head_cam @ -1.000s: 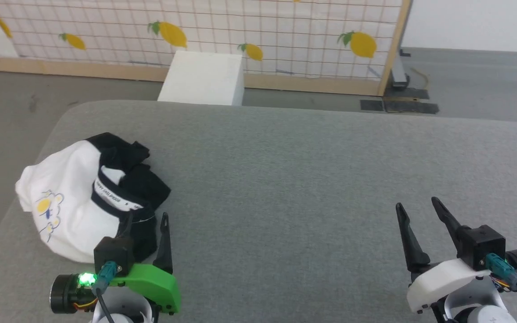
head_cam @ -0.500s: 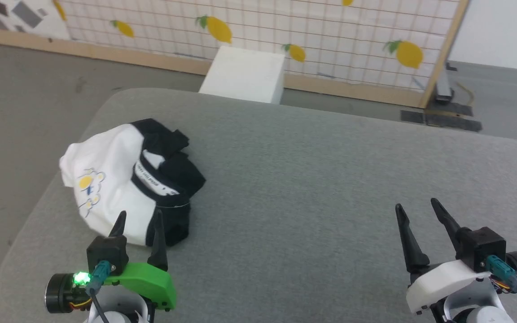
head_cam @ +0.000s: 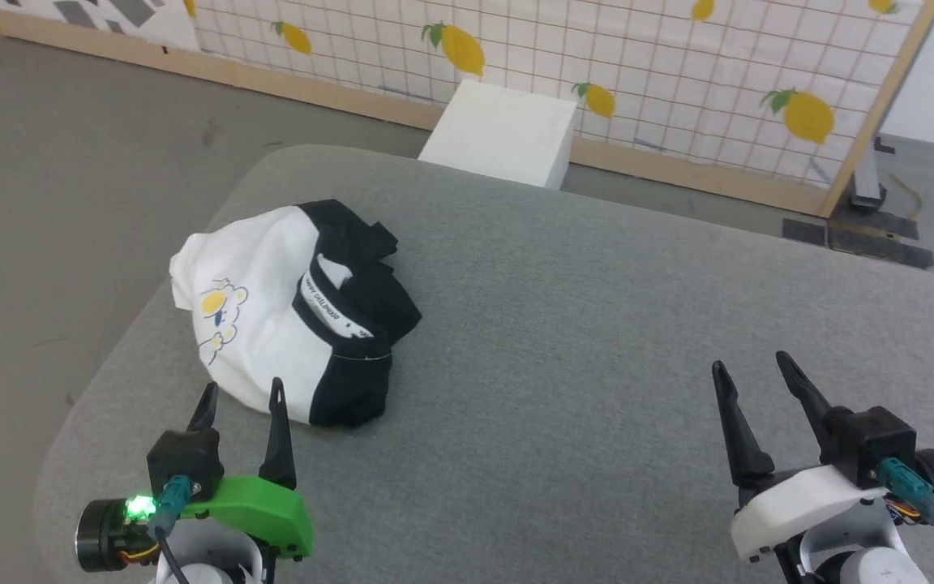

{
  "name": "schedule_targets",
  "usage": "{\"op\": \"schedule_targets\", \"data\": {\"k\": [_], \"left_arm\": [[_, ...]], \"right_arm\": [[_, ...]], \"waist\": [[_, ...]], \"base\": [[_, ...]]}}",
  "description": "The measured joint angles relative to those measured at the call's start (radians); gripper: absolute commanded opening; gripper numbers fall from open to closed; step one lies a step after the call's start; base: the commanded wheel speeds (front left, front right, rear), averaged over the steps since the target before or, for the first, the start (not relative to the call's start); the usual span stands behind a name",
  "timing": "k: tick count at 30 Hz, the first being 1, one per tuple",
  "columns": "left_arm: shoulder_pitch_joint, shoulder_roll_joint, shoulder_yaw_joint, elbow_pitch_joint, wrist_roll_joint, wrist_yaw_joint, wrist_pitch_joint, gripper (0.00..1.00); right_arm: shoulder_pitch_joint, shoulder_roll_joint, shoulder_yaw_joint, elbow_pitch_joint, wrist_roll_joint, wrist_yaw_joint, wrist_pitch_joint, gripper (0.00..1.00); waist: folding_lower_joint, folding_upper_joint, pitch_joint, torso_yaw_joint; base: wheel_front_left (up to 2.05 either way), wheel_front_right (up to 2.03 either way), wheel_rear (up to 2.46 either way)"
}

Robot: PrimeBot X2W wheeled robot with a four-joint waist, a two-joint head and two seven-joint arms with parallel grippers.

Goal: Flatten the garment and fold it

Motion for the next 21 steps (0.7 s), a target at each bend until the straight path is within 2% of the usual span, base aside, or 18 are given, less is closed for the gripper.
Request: {"op": "schedule_targets", "data": {"k": [21], "left_arm": [[0.0, 0.019, -0.018, 0.027, -0.054, 0.039, -0.045, 1.0]], "right_arm": [[-0.003, 0.0, 0.003, 0.011, 0.014, 0.0, -0.021, 1.0]], "waist": [[0.0, 0.0, 0.003, 0.097]], "base": [[0.0, 0.0, 0.0]]}}
